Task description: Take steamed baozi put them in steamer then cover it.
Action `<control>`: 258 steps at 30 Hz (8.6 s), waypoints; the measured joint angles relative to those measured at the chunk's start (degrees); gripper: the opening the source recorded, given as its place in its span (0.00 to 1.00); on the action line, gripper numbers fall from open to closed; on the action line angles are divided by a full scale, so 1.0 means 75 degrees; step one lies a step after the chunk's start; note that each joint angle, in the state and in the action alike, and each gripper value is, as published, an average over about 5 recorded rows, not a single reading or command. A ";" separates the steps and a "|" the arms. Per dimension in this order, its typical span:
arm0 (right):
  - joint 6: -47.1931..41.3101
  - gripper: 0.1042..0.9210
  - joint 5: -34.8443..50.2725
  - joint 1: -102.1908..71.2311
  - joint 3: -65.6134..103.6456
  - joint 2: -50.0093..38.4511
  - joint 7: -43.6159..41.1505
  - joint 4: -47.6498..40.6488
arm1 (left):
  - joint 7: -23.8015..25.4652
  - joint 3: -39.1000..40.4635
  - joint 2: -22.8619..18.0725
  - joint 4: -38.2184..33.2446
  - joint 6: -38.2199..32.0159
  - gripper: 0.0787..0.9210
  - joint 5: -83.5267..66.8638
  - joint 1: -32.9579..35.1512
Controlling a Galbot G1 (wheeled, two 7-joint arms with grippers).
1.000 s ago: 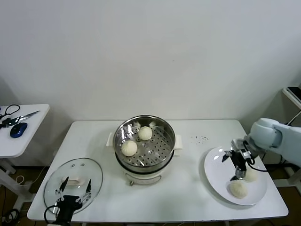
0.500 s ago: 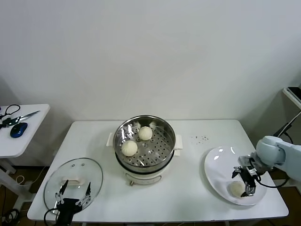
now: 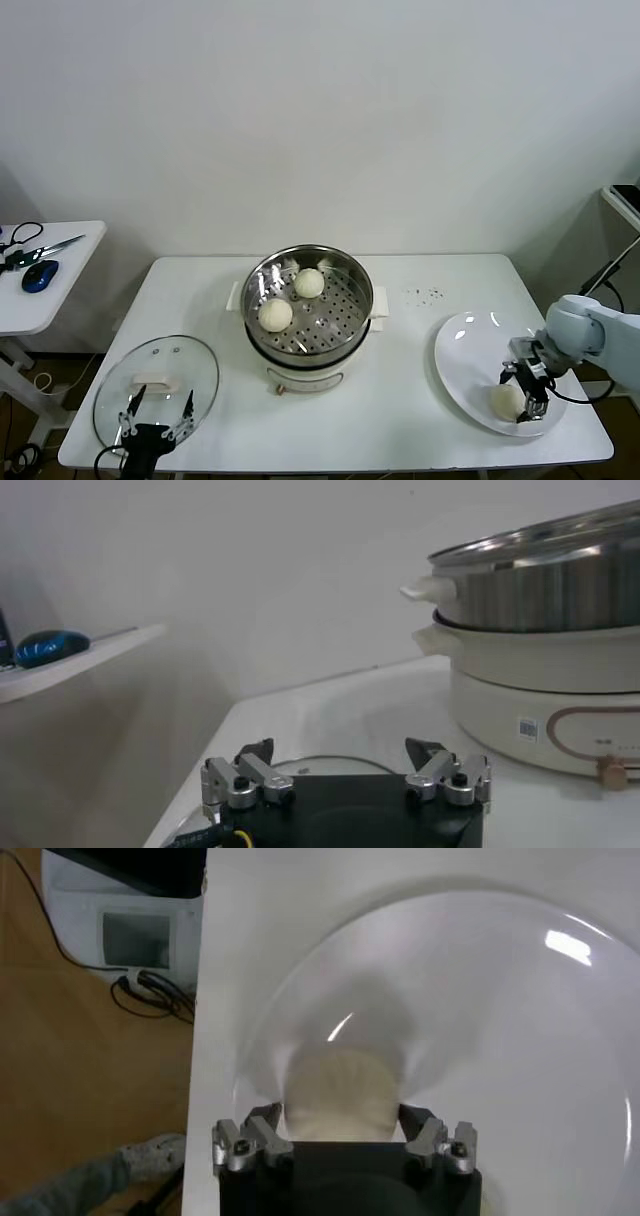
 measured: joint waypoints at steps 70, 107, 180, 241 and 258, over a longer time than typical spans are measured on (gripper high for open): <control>0.5608 0.74 -0.1250 0.3532 -0.1463 0.7318 -0.0784 -0.0833 | -0.0005 0.0061 0.0201 -0.0053 0.0014 0.88 -0.0100 0.0059; 0.1561 0.88 0.1642 0.5315 -0.2650 0.3936 0.0821 -0.0161 | -0.0002 0.0270 0.0325 -0.0239 0.0034 0.88 0.0072 0.0074; 0.1001 0.73 -0.0966 -0.1350 0.2576 0.0646 -0.0337 -0.2556 | 0.0012 0.0290 0.0056 -0.0158 0.0038 0.88 0.0682 0.0304; -0.0839 0.71 0.6624 0.5155 -0.4523 0.7058 0.1387 -0.1761 | 0.0027 0.1025 0.0195 -0.0385 0.0301 0.88 0.0743 -0.0148; -0.1069 0.87 0.6258 0.4751 -0.4508 0.7233 0.1706 -0.1835 | 0.0039 0.0987 0.0194 -0.0428 0.0331 0.88 0.0762 -0.0183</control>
